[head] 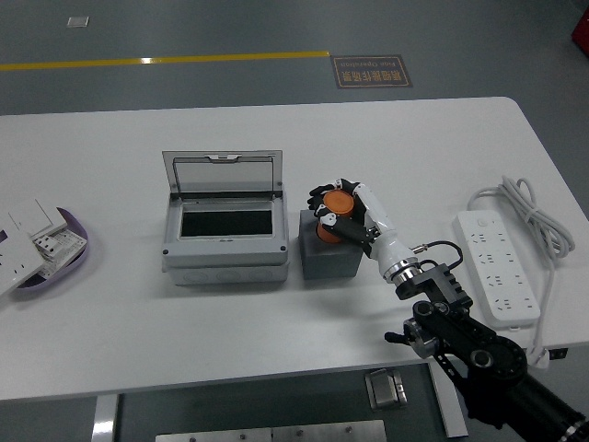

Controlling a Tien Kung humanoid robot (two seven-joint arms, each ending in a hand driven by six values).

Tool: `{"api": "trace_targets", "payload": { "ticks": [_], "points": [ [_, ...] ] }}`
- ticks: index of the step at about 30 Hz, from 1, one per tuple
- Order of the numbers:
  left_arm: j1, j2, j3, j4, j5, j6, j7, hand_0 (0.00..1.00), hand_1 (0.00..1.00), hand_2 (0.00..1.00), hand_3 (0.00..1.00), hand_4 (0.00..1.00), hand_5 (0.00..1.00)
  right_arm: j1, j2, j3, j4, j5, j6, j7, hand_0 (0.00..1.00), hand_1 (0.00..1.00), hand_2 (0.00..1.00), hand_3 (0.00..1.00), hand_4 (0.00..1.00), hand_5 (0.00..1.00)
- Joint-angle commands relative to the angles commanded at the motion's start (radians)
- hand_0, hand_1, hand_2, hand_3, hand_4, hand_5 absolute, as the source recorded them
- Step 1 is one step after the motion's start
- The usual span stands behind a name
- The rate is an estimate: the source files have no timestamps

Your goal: Pick up the cylinder from the cube,place it in the box,flap close box

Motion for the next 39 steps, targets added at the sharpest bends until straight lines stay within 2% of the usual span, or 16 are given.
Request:
{"api": "trace_targets", "payload": {
  "ticks": [1, 3, 8, 13, 14, 19, 20, 25, 26, 28, 31, 32, 39],
  "points": [
    [0.000, 0.000, 0.000, 0.000, 0.000, 0.000, 0.000, 0.604, 0.606, 0.560, 0.595, 0.661, 0.209, 0.000, -0.001, 0.001, 0.011, -0.004, -0.006, 0.003, 0.403, 0.423, 0.384, 0.298, 0.002, 0.002],
    [0.001, 0.000, -0.001, 0.000, 0.001, 0.000, 0.000, 0.604, 0.606, 0.560, 0.595, 0.661, 0.209, -0.001, -0.004, 0.003, 0.031, -0.012, -0.018, 0.006, 0.403, 0.423, 0.384, 0.298, 0.002, 0.002],
    [0.005, 0.000, -0.012, 0.000, 0.014, 0.001, 0.006, 0.603, 0.605, 0.560, 0.595, 0.660, 0.208, 0.008, -0.014, -0.017, 0.138, -0.050, -0.077, 0.005, 0.403, 0.405, 0.372, 0.277, 0.002, 0.002],
    [0.008, 0.001, -0.028, 0.000, 0.030, 0.002, 0.013, 0.603, 0.605, 0.560, 0.595, 0.660, 0.208, 0.050, 0.005, -0.067, 0.241, -0.090, -0.106, -0.017, 0.403, 0.405, 0.372, 0.277, 0.002, 0.002],
    [0.008, 0.001, -0.030, 0.000, 0.033, 0.002, 0.013, 0.604, 0.605, 0.560, 0.595, 0.661, 0.209, 0.062, 0.009, -0.079, 0.257, -0.096, -0.111, -0.021, 0.178, 0.287, 0.336, 0.248, 0.002, 0.002],
    [0.007, 0.002, -0.037, 0.000, 0.041, 0.001, 0.015, 0.604, 0.605, 0.560, 0.595, 0.661, 0.209, 0.132, 0.024, -0.167, 0.284, -0.083, -0.144, -0.034, 0.178, 0.287, 0.336, 0.248, 0.002, 0.002],
    [0.007, 0.003, -0.038, 0.000, 0.042, 0.001, 0.016, 0.604, 0.606, 0.560, 0.594, 0.660, 0.209, 0.146, 0.025, -0.186, 0.283, -0.074, -0.152, -0.035, 0.020, 0.205, 0.324, 0.240, 0.002, 0.002],
    [0.008, 0.004, -0.048, 0.000, 0.053, 0.001, 0.020, 0.604, 0.606, 0.560, 0.594, 0.660, 0.209, 0.207, 0.034, -0.278, 0.259, -0.037, -0.210, -0.073, 0.020, 0.205, 0.324, 0.240, 0.002, 0.002],
    [0.008, 0.005, -0.051, -0.001, 0.056, 0.001, 0.021, 0.603, 0.606, 0.560, 0.594, 0.661, 0.208, 0.219, 0.036, -0.295, 0.251, -0.042, -0.224, -0.092, 0.002, 0.164, 0.308, 0.227, 0.002, 0.002],
    [0.007, 0.006, -0.057, -0.002, 0.061, 0.001, 0.023, 0.603, 0.606, 0.560, 0.594, 0.661, 0.208, 0.247, 0.039, -0.332, 0.233, -0.072, -0.251, -0.140, 0.002, 0.164, 0.308, 0.227, 0.002, 0.002],
    [0.005, 0.008, -0.061, -0.002, 0.065, 0.001, 0.025, 0.603, 0.606, 0.560, 0.594, 0.661, 0.208, 0.280, 0.045, -0.364, 0.217, -0.145, -0.267, -0.224, 0.002, 0.164, 0.308, 0.227, 0.002, 0.002],
    [0.005, 0.008, -0.062, -0.002, 0.065, 0.001, 0.025, 0.603, 0.605, 0.560, 0.592, 0.659, 0.209, 0.289, 0.048, -0.369, 0.213, -0.175, -0.265, -0.256, 0.002, 0.131, 0.302, 0.218, 0.002, 0.002],
    [0.002, 0.009, -0.070, -0.003, 0.075, -0.001, 0.029, 0.603, 0.605, 0.560, 0.593, 0.659, 0.209, 0.344, 0.060, -0.395, 0.169, -0.408, -0.213, -0.490, 0.002, 0.134, 0.329, 0.233, 0.002, 0.002]
  ]
}}
